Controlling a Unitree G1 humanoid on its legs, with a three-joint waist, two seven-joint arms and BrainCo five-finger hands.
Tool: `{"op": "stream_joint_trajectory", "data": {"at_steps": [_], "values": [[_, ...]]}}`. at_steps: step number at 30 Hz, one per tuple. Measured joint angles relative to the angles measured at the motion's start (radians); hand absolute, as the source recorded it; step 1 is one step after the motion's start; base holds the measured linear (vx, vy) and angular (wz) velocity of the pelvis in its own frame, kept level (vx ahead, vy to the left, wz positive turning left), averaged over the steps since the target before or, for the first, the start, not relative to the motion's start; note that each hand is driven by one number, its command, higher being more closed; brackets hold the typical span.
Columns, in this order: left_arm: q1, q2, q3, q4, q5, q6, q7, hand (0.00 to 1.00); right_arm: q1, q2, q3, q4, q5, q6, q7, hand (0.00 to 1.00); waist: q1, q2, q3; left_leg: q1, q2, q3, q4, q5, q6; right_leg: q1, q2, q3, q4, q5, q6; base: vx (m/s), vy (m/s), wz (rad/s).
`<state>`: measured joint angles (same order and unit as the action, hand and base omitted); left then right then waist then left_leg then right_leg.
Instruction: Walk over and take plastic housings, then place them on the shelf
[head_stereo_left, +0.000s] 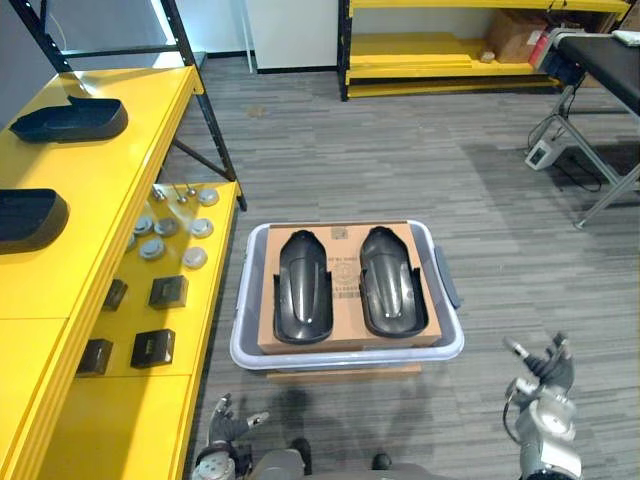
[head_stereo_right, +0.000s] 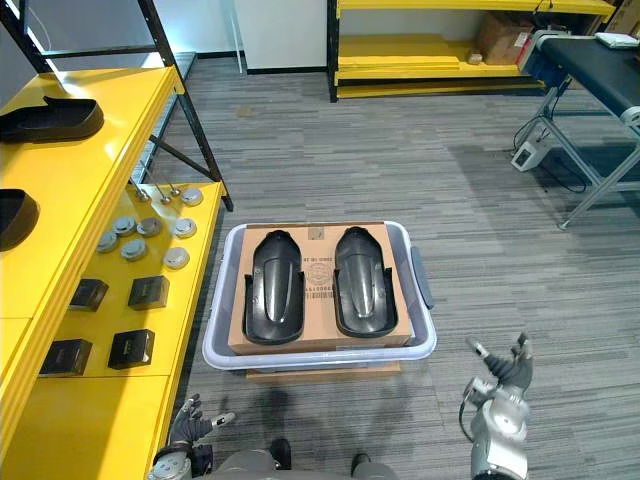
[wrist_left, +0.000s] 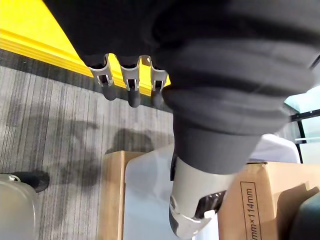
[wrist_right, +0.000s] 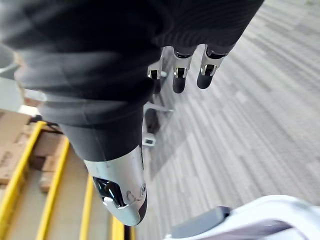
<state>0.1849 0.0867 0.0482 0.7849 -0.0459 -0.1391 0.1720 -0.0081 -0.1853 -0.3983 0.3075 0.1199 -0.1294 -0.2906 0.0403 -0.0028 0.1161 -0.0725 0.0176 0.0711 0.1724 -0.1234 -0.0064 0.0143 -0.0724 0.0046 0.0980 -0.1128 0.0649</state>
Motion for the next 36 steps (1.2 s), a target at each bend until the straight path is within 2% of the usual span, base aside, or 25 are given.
{"op": "stream_joint_trajectory", "data": {"at_steps": [2, 6, 10, 13, 17, 21, 24, 25, 30, 36], "values": [[0.000, 0.000, -0.013, 0.000, 0.000, -0.001, -0.002, 0.00, -0.019, -0.002, 0.026, -0.003, -0.029, 0.000, -0.012, 0.00, 0.000, 0.000, 0.000, 0.000, 0.000, -0.009, -0.004, 0.001, 0.001, 0.000, 0.000, -0.001, 0.000, 0.002, 0.000, 0.02, -0.003, 0.09], [0.000, -0.004, -0.040, -0.001, 0.000, -0.003, -0.018, 0.00, -0.110, -0.023, 0.103, 0.016, -0.152, 0.008, -0.038, 0.00, -0.001, 0.016, 0.020, -0.006, -0.002, -0.032, -0.035, 0.024, 0.018, -0.002, 0.002, -0.006, -0.028, 0.041, -0.003, -0.03, 0.023, 0.10], [-0.007, -0.006, -0.048, -0.003, -0.002, -0.011, -0.015, 0.00, -0.253, -0.045, 0.141, 0.168, -0.209, 0.036, -0.061, 0.00, 0.003, 0.030, 0.066, -0.041, -0.024, -0.051, -0.044, 0.058, 0.031, -0.025, -0.016, -0.027, -0.034, 0.057, 0.005, -0.09, 0.039, 0.19], [-0.011, -0.007, -0.061, -0.029, -0.005, -0.023, -0.011, 0.00, -0.362, -0.054, 0.182, 0.284, -0.229, 0.072, -0.066, 0.00, 0.006, 0.035, 0.111, -0.083, -0.042, -0.071, -0.069, 0.103, 0.039, -0.071, -0.033, -0.038, -0.034, 0.072, 0.019, -0.17, 0.042, 0.20], [-0.025, -0.006, -0.079, -0.046, -0.026, -0.036, 0.010, 0.00, -0.485, -0.061, 0.185, 0.439, -0.231, 0.097, -0.079, 0.00, 0.028, 0.046, 0.158, -0.109, -0.055, -0.099, -0.106, 0.147, 0.039, -0.102, -0.041, -0.059, -0.034, 0.097, 0.026, -0.18, 0.036, 0.18], [-0.054, -0.007, -0.091, -0.046, -0.034, -0.037, 0.028, 0.00, -0.605, -0.067, 0.185, 0.553, -0.240, 0.112, -0.082, 0.00, 0.031, 0.049, 0.199, -0.145, -0.059, -0.110, -0.138, 0.187, 0.027, -0.149, -0.043, -0.061, -0.033, 0.117, 0.022, -0.15, 0.034, 0.09], [-0.067, -0.007, -0.099, -0.045, -0.049, -0.043, 0.048, 0.00, -0.652, -0.080, 0.179, 0.605, -0.238, 0.116, -0.118, 0.00, 0.030, 0.052, 0.223, -0.159, -0.063, -0.123, -0.139, 0.199, 0.029, -0.161, -0.044, -0.067, -0.032, 0.118, 0.017, -0.08, 0.016, 0.09], [-0.071, -0.006, -0.100, -0.044, -0.053, -0.043, 0.051, 0.00, -0.667, -0.088, 0.174, 0.625, -0.237, 0.117, -0.126, 1.00, 0.030, 0.053, 0.227, -0.160, -0.064, -0.125, -0.139, 0.201, 0.030, -0.161, -0.044, -0.068, -0.032, 0.118, 0.017, -0.03, 0.007, 0.08], [-0.094, -0.006, -0.127, -0.035, -0.063, -0.043, 0.071, 0.00, -0.736, -0.129, 0.118, 0.707, -0.174, 0.119, -0.174, 1.00, 0.030, 0.052, 0.234, -0.172, -0.069, -0.132, -0.148, 0.210, 0.038, -0.173, -0.046, -0.074, -0.035, 0.117, 0.017, 0.02, 0.000, 0.03], [-0.125, -0.005, -0.128, -0.028, -0.075, -0.044, 0.073, 0.00, -0.787, -0.169, 0.092, 0.749, -0.137, 0.119, -0.165, 1.00, 0.029, 0.050, 0.272, -0.170, -0.070, -0.137, -0.164, 0.226, 0.047, -0.177, -0.041, -0.078, -0.036, 0.122, 0.021, 0.06, -0.027, 0.01]]}}
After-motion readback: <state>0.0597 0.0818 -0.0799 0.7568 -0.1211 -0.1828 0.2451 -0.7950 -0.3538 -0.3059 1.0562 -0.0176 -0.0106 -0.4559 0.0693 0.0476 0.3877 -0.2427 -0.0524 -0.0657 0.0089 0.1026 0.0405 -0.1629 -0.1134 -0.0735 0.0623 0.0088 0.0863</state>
